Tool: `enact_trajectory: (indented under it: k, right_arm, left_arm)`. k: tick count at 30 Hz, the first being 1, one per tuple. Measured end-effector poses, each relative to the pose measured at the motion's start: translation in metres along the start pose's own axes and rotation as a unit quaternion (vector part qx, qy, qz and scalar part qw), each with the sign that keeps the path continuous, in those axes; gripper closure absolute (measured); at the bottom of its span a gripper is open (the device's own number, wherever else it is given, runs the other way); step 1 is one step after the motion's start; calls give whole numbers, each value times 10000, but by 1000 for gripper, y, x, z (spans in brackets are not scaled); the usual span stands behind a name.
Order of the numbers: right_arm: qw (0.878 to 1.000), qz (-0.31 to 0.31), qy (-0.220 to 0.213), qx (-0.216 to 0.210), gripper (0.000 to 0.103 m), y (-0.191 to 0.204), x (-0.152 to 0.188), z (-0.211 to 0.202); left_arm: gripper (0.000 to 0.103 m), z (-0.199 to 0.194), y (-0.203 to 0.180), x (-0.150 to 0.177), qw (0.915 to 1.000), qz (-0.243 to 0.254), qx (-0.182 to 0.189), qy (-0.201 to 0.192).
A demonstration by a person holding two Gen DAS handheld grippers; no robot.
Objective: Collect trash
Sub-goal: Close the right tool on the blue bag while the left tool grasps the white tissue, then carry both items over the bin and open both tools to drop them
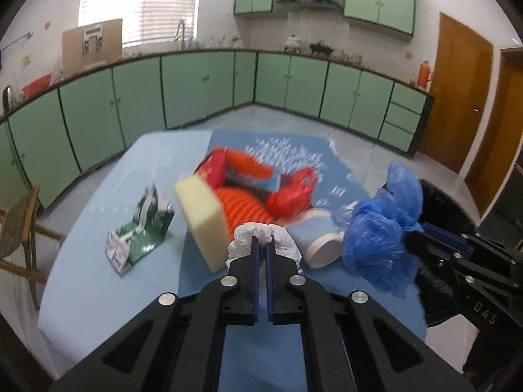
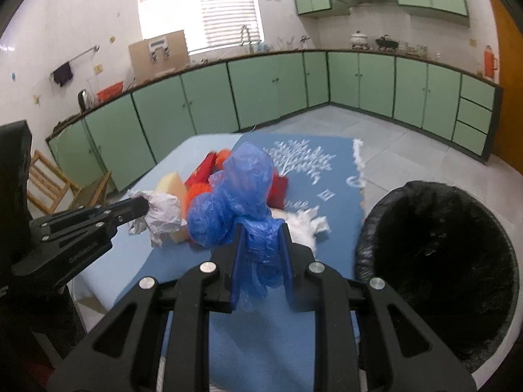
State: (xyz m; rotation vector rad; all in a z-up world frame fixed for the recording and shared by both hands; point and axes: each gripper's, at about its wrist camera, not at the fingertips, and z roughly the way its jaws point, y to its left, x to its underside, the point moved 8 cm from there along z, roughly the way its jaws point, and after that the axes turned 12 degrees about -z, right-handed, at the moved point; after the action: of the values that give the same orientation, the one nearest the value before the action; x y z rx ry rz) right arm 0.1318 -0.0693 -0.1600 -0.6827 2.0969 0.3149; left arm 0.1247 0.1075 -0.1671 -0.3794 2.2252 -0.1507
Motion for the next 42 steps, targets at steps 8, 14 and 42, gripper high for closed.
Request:
enact_trajectory:
  k: [8, 14, 42]
  right_arm:
    - [9977, 279, -157, 599, 84, -55, -7, -31]
    - [9920, 525, -118, 1143, 84, -106, 7, -50]
    - [9634, 1200, 318, 2376, 26, -210, 87, -84]
  left_arm:
    - [100, -12, -45, -23, 9986, 219, 447, -195]
    - [100, -7, -94, -32, 9950, 385, 900, -205]
    - [35, 58, -259, 16, 9716, 1156, 1977, 596]
